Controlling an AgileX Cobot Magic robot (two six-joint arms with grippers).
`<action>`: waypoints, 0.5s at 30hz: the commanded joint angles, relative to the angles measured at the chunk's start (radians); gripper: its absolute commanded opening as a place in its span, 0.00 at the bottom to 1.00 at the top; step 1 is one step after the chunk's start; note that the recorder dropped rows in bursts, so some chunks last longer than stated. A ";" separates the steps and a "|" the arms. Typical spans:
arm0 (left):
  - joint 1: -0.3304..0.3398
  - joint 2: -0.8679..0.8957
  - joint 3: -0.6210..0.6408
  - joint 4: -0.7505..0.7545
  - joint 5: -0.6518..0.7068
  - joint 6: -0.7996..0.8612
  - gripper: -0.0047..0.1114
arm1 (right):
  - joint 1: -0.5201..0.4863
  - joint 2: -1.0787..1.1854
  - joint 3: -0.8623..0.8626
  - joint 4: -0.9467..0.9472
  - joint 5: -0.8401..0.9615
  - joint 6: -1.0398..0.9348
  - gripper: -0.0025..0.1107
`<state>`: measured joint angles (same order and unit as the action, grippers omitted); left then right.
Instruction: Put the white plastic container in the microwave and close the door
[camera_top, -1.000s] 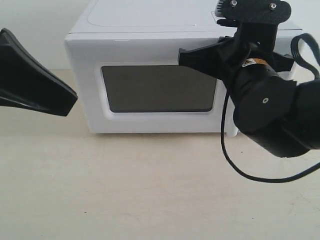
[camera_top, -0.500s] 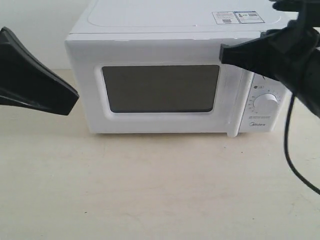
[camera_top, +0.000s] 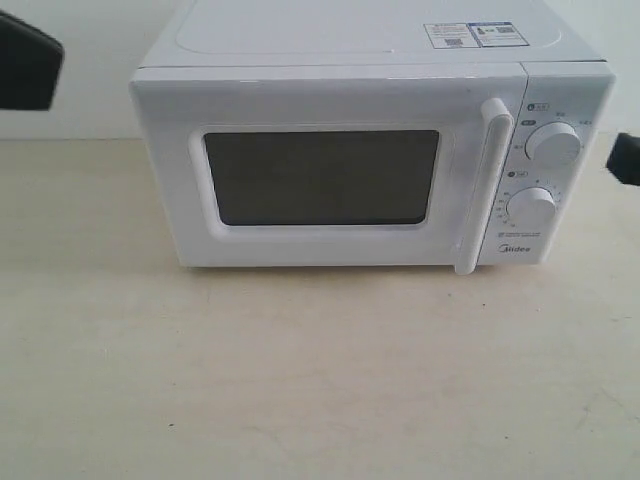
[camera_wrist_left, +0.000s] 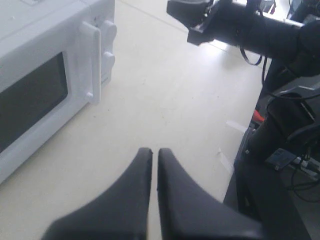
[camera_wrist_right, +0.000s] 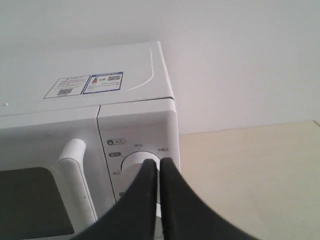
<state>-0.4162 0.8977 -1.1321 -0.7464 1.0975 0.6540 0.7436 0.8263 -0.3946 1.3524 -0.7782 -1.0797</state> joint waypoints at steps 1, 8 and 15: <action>-0.004 -0.065 0.005 -0.021 -0.029 -0.063 0.08 | -0.007 -0.085 0.016 0.028 0.001 -0.007 0.02; -0.004 -0.155 0.080 -0.078 -0.170 -0.067 0.08 | -0.007 -0.117 0.016 0.089 -0.024 -0.002 0.02; -0.004 -0.229 0.143 -0.193 -0.374 -0.082 0.08 | -0.007 -0.117 0.016 0.089 -0.026 -0.002 0.02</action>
<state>-0.4162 0.6975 -1.0103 -0.8935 0.8008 0.5842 0.7412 0.7167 -0.3826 1.4449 -0.7965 -1.0797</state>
